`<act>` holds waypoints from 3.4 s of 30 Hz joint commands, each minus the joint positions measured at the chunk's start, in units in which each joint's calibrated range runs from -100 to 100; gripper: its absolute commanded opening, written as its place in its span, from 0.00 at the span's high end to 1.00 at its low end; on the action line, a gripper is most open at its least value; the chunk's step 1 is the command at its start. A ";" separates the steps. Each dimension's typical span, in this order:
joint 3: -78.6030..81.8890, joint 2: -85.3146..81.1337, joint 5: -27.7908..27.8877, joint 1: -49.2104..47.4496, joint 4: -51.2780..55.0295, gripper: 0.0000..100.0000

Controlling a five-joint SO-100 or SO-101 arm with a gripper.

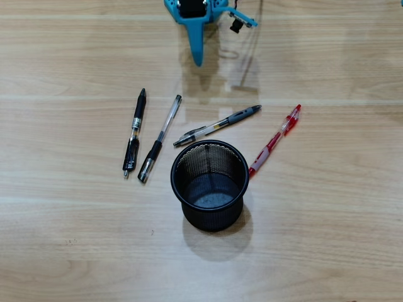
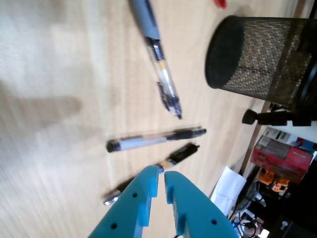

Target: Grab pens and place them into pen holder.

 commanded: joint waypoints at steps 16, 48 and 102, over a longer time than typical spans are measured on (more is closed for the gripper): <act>-28.69 27.88 -37.36 5.68 3.93 0.98; -84.66 82.40 -48.59 17.02 34.15 0.97; -108.91 123.98 -44.98 22.11 30.01 0.95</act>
